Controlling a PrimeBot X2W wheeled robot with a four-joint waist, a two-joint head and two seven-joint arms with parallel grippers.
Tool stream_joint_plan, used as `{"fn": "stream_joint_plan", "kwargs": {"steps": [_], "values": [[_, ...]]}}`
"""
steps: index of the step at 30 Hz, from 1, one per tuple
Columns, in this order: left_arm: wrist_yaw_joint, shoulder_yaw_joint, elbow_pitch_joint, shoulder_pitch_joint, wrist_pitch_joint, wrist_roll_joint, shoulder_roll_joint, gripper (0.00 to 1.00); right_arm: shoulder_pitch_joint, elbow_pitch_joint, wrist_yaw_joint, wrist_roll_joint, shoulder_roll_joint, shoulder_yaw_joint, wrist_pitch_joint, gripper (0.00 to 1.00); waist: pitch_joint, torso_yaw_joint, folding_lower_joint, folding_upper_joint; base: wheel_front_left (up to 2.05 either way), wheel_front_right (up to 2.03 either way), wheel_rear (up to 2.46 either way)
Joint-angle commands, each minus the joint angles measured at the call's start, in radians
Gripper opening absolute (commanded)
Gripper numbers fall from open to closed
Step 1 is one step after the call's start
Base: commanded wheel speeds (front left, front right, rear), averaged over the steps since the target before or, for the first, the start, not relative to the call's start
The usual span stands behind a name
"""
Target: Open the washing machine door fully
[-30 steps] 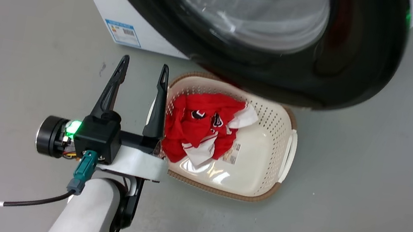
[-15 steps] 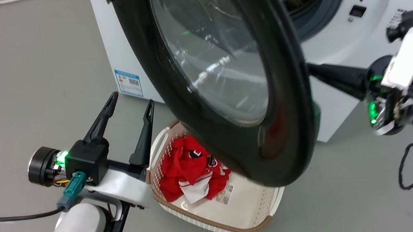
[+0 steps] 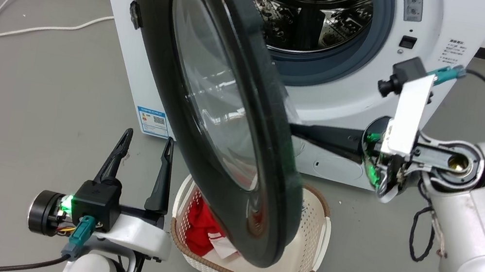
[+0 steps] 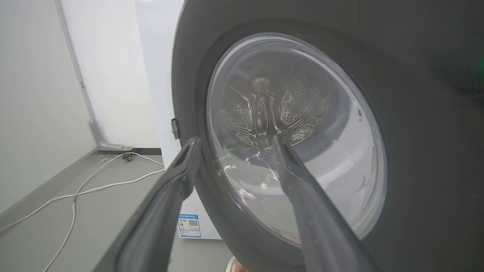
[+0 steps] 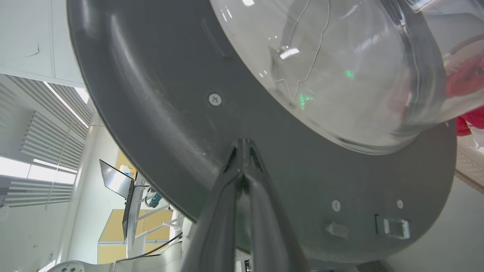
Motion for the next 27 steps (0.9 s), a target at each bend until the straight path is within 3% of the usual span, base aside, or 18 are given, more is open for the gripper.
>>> {"fn": "stream_joint_plan", "kwargs": {"steps": [1, 10, 15, 25, 27], "values": [[-0.003, 0.002, 0.002, 0.008, -0.003, 0.005, 0.0, 1.0, 0.031, -0.017, 0.0, 0.005, 0.012, 0.008, 0.005, 0.0, -0.006, -0.003, 0.0001, 0.0, 0.0, 0.0, 0.0], [-0.015, 0.004, 0.007, 0.021, -0.003, 0.007, -0.001, 1.0, 0.105, -0.103, 0.0, 0.015, 0.054, 0.034, 0.015, 0.0, -0.016, -0.016, 0.0001, 0.0, 0.0, 0.0, 0.0], [-0.014, 0.007, 0.007, 0.026, -0.003, 0.001, -0.001, 1.0, 0.136, -0.155, 0.0, -0.003, 0.064, 0.024, -0.047, 0.0, -0.016, -0.026, 0.0001, 0.0, 0.0, 0.0, 0.0], [-0.001, 0.021, 0.0, 0.022, -0.003, -0.002, -0.001, 1.0, 0.236, -0.246, 0.0, -0.183, 0.044, -0.149, -0.533, 0.0, -0.007, -0.058, 0.0001, 0.0, 0.0, 0.0, 0.0], [0.002, 0.035, 0.0, 0.032, -0.003, -0.001, -0.001, 1.0, 0.32, -0.271, 0.0, -0.182, 0.019, -0.251, -0.649, 0.0, -0.013, -0.071, 0.0001, 0.0, 0.0, 0.0, 0.0]]}}
